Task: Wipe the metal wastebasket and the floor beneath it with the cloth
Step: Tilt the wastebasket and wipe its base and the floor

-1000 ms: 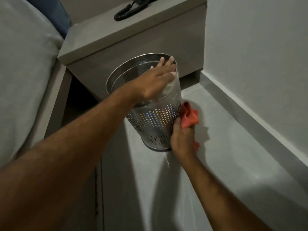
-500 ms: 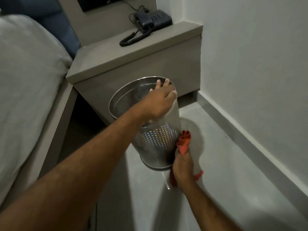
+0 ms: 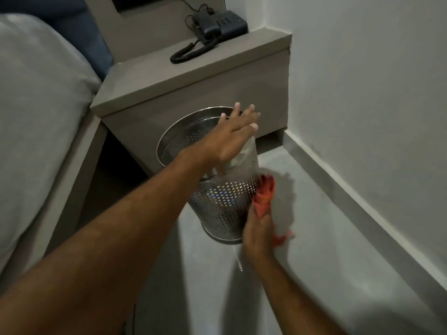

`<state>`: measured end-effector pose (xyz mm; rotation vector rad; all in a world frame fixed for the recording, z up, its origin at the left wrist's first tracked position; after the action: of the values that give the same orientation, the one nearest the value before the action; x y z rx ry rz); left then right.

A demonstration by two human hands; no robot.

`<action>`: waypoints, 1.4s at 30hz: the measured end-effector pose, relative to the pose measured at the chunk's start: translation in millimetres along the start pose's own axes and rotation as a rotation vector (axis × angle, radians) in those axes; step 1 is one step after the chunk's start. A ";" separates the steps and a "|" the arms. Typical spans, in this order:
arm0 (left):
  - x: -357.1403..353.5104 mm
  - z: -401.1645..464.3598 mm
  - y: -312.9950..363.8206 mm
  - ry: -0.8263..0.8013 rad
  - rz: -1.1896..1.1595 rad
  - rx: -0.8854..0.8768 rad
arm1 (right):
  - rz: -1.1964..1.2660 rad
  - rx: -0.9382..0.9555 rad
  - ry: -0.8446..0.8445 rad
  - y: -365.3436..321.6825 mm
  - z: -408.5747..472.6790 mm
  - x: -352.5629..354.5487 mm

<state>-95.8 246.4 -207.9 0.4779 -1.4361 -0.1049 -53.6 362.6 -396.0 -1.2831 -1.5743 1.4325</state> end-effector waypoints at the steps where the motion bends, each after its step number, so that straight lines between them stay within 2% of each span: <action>1: -0.8 2.0 0.6 -0.002 -0.020 0.015 | -0.084 -0.104 -0.016 15.6 0.4 7.2; 3: -3.7 6.8 2.6 0.001 -0.034 0.026 | 0.079 -0.226 0.009 17.9 8.8 12.1; 4: -4.5 9.8 0.7 0.008 -0.043 0.032 | 0.173 -0.228 0.012 5.0 12.7 9.2; 6: -4.7 14.3 -4.7 0.028 -0.060 0.054 | 0.248 -0.101 -0.028 -41.0 16.4 -5.6; 9: -3.4 15.8 -2.9 0.056 -0.072 0.071 | 0.378 0.178 0.008 -95.4 9.3 -30.7; 12: -4.1 13.9 -2.3 0.062 -0.113 0.086 | 0.359 0.312 0.077 -86.8 -8.7 -39.9; 14: -2.8 14.5 -2.2 0.061 -0.116 0.080 | 0.195 0.206 0.119 -44.5 -14.7 -26.3; 15: -2.4 14.4 -1.8 0.059 -0.109 0.076 | 0.141 0.084 0.104 -19.6 -14.6 -16.4; 17: -2.8 13.2 -1.8 0.059 -0.096 0.064 | 0.154 -0.181 0.060 23.4 -11.8 -3.3; 18: -3.4 13.5 -1.4 0.064 -0.088 0.064 | 0.173 -0.234 0.039 29.0 -10.5 -0.9; 21: -3.6 19.9 4.3 0.131 0.026 0.187 | 0.283 -0.169 -0.017 -7.9 -4.1 -6.1; 23: -1.3 29.6 9.4 0.193 0.162 0.367 | 0.319 -0.087 0.000 -54.1 -1.5 -13.0; 25: 1.8 33.2 10.3 0.237 0.189 0.552 | 0.344 0.041 0.025 -87.7 1.8 -19.9; 28: 1.4 35.6 11.0 0.289 0.156 0.609 | 0.414 0.157 -0.003 -98.0 -0.5 -24.2; 30: 2.0 35.4 11.1 0.314 0.150 0.621 | 0.321 0.208 0.026 -74.9 -9.5 -14.8; 32: 1.8 35.1 12.4 0.328 0.159 0.643 | 0.155 0.106 0.050 -24.8 -14.0 -1.2; 35: -0.3 35.1 14.8 0.305 0.178 0.654 | 0.203 -0.142 -0.021 28.2 -14.7 11.1; 36: 0.5 34.1 16.1 0.285 0.189 0.653 | 0.234 -0.186 -0.016 29.3 -13.8 11.6; 38: 5.3 29.2 18.2 0.214 0.194 0.577 | 0.196 -0.151 -0.020 6.9 -8.7 7.9; 42: 10.9 -14.9 9.6 -0.062 0.091 0.025 | 0.331 0.179 -0.081 -89.6 -0.5 -12.7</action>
<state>-81.9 255.0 -195.1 0.4325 -1.5197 -0.0289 -70.2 357.4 -307.2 -1.4398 -1.2892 1.8052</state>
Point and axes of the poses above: each hand's wrist, its own z-axis towards the middle knuckle, its own x-axis out of the back of the hand, y = z × x, the point moved 4 cm from there along z, towards the middle knuckle, and after that the axes turned 13 degrees about z, right-handed, at the moved point
